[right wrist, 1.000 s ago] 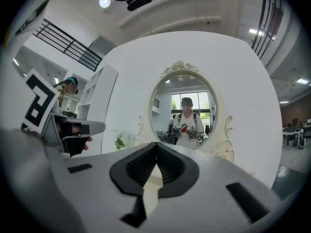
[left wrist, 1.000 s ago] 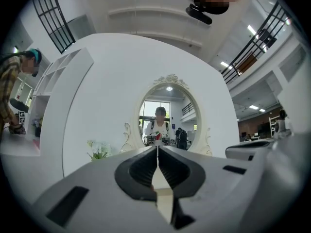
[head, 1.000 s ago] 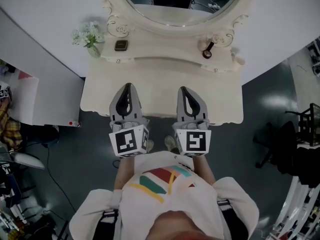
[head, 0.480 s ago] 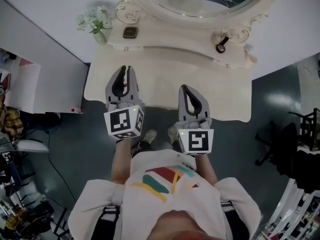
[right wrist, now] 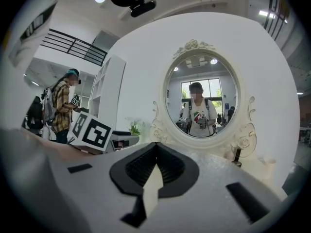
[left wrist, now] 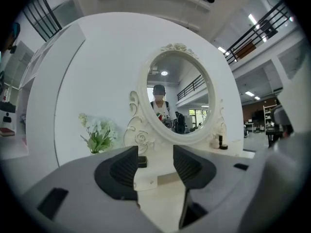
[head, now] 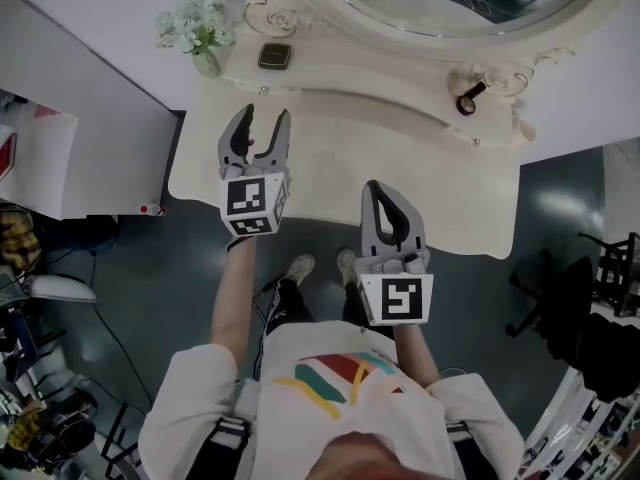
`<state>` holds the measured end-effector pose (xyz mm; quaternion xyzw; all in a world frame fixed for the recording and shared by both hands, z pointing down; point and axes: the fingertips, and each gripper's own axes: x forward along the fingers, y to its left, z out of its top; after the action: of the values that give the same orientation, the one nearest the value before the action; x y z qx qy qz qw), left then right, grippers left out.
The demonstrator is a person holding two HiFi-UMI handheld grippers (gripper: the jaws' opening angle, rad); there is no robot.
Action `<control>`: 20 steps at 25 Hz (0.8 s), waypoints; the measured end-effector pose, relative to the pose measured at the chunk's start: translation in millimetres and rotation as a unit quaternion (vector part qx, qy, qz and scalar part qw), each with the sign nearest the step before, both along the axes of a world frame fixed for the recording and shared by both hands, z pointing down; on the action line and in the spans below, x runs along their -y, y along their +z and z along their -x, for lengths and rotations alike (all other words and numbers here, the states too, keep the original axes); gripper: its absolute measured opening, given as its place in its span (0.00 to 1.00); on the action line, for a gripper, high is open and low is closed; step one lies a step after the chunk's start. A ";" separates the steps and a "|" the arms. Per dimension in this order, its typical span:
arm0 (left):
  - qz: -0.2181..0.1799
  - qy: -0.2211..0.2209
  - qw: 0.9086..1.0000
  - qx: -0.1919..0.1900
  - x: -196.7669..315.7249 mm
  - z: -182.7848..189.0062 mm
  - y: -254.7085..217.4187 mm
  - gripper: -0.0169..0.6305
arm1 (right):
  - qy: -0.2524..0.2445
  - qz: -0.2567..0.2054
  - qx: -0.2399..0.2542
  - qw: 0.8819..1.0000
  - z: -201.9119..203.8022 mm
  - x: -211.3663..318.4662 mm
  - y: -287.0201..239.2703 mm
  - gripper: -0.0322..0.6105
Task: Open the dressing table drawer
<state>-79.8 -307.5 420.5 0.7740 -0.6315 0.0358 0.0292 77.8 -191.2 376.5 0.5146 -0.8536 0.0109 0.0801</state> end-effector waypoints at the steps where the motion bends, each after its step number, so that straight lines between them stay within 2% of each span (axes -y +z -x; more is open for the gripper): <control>1: 0.006 -0.004 1.000 0.002 7.8 3.1 9.8 0.33 | 0.001 0.002 0.000 1.000 0.2 2.4 3.1 0.05; 8: 0.074 -0.025 0.997 0.009 60.0 27.6 87.1 0.33 | 0.002 0.027 -0.009 1.000 1.2 17.1 31.4 0.05; 13: 0.125 -0.028 0.992 0.006 85.5 38.0 135.6 0.33 | -0.003 0.026 -0.017 1.000 1.0 26.8 44.5 0.05; 20: 0.163 -0.040 0.986 0.008 103.0 48.2 167.8 0.33 | 0.001 0.044 -0.017 0.999 -1.4 28.8 60.3 0.05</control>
<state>-128.0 -410.5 588.3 0.7328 -0.6479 0.1432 0.1509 79.2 -219.9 436.9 0.5114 -0.8504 0.0397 0.1171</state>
